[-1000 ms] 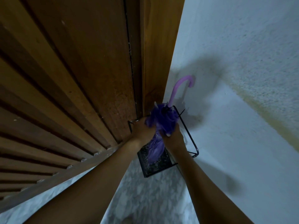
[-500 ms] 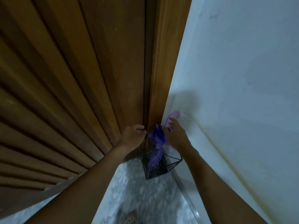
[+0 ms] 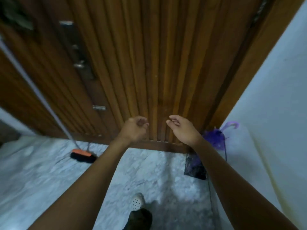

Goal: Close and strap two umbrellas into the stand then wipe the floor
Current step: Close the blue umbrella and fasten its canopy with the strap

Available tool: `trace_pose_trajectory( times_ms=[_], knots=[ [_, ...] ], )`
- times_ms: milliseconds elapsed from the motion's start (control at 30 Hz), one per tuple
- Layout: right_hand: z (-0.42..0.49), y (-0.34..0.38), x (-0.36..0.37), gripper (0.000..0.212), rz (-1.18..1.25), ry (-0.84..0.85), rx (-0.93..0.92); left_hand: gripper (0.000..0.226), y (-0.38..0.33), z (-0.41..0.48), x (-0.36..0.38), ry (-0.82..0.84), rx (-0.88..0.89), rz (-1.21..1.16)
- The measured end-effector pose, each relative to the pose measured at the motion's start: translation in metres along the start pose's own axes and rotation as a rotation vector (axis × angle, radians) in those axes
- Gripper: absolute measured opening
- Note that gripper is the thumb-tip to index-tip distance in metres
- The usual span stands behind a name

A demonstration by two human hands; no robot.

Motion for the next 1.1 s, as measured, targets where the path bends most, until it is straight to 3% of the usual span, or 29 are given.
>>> trace_pose_trajectory(
  times_ms=[167,300,633,900,1100],
  knots=[
    [-0.037,0.079,0.126,0.048,-0.128,0.212,-0.162,0.035,0.08,-0.104,-0.108,-0.169,-0.165,0.115],
    [-0.076,0.145,0.235,0.048,-0.196,0.402,-0.305,0.032,0.144,-0.19,-0.194,-0.366,-0.309,0.152],
    [-0.247,0.284,0.526,0.061,-0.348,0.796,-0.644,0.061,0.318,-0.452,-0.362,-0.658,-0.742,0.133],
    [-0.412,0.339,0.709,0.048,-0.364,1.093,-0.832,0.055,0.414,-0.663,-0.424,-0.977,-1.006,-0.063],
    [-0.503,0.35,0.812,0.043,-0.368,1.335,-0.886,0.052,0.471,-0.767,-0.431,-1.187,-1.16,-0.24]
  ],
)
Point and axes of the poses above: each hand's wrist, its own z-axis towards the middle knuckle, its own x-axis out of the palm, y = z × x, the point moved 7 cm from there along z, towards the middle knuckle, and after that the axes turned 5 degrees about z, right-handed, at the moved point
